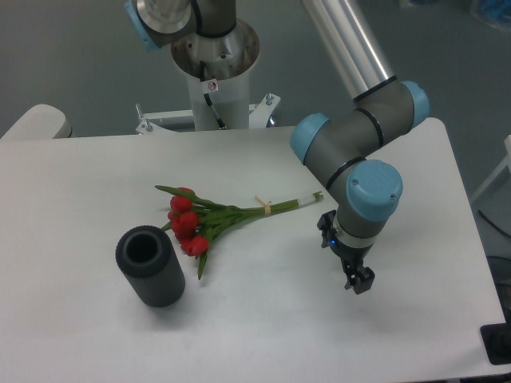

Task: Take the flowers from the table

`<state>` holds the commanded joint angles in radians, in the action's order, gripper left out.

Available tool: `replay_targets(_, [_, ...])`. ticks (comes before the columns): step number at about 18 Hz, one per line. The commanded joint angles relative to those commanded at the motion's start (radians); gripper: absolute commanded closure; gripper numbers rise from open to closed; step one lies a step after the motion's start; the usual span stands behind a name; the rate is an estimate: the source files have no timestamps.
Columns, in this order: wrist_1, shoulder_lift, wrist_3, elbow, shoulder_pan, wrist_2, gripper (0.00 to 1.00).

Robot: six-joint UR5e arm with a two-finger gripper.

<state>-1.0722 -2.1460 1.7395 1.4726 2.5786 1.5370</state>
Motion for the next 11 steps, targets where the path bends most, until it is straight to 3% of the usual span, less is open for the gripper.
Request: replay_targets(11, [-0.014,0.04,-0.012,0.028,-0.005,0.0,0.0])
